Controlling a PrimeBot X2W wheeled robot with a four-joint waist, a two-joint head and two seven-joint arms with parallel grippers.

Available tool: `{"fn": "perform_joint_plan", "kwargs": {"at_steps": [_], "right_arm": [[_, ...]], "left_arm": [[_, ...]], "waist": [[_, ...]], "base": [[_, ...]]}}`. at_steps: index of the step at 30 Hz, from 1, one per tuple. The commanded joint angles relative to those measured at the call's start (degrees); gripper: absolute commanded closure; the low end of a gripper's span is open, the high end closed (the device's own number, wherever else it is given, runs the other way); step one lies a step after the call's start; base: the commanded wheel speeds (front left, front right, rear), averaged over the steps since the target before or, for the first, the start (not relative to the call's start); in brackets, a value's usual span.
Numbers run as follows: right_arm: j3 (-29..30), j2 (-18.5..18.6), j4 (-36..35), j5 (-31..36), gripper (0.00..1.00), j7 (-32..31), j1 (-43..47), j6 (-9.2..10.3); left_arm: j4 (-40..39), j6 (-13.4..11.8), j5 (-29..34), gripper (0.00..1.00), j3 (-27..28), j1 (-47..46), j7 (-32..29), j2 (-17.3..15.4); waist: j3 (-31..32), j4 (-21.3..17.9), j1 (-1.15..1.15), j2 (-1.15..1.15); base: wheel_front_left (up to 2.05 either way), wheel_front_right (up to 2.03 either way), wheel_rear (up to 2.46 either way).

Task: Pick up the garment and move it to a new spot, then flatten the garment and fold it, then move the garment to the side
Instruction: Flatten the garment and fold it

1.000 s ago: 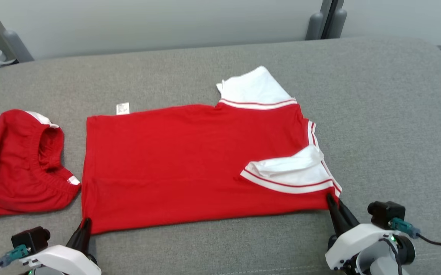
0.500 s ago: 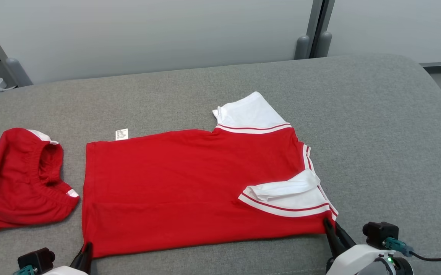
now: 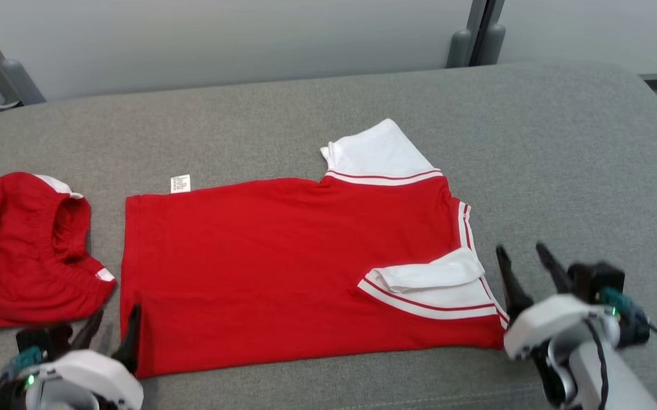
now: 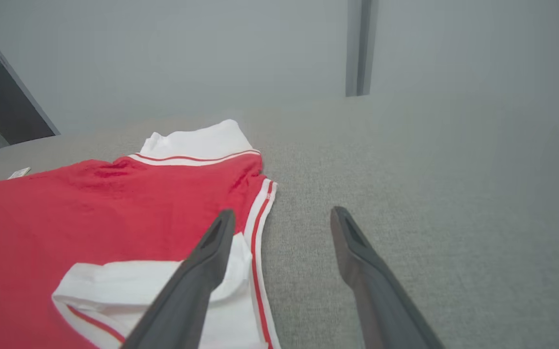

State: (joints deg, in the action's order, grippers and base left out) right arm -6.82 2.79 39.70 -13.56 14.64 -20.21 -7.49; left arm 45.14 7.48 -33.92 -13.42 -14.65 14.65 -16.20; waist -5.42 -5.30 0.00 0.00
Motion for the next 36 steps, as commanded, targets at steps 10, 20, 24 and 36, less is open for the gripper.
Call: {"fn": "perform_joint_plan", "kwargs": {"at_steps": [10, 20, 24, 36], "right_arm": [[-6.3, 0.1, -4.6, 1.3, 0.00, 0.4, -15.6, 0.00], [-14.3, 0.1, -12.9, -3.0, 0.00, 0.4, -17.7, 0.00], [-16.4, 0.1, -17.4, -3.6, 0.00, 0.4, -16.3, 0.00], [-16.9, 0.1, -21.9, -2.5, 0.00, 0.4, -15.3, 0.00]], "left_arm": [[-6.1, 0.0, -6.6, 0.00, -7.8, -14.3, 0.1, -10.0], [-8.6, 0.0, -18.5, 0.00, -16.0, -24.4, -3.9, -23.3], [-9.0, 0.0, -21.6, 0.00, -19.0, -26.2, -4.6, -27.3], [-7.5, 0.0, -27.4, 0.05, -25.1, -28.8, -2.6, -30.3]], "waist": [[-9.7, -2.4, 0.00, 0.00], [-19.7, -6.5, 0.00, 0.00], [-22.0, -7.9, 0.00, 0.00], [-23.5, -8.0, 0.00, 0.00]], "base": [[0.00, 0.00, 0.00], [0.00, 0.00, 0.00], [0.00, 0.00, 0.00], [0.00, 0.00, 0.00]]}}
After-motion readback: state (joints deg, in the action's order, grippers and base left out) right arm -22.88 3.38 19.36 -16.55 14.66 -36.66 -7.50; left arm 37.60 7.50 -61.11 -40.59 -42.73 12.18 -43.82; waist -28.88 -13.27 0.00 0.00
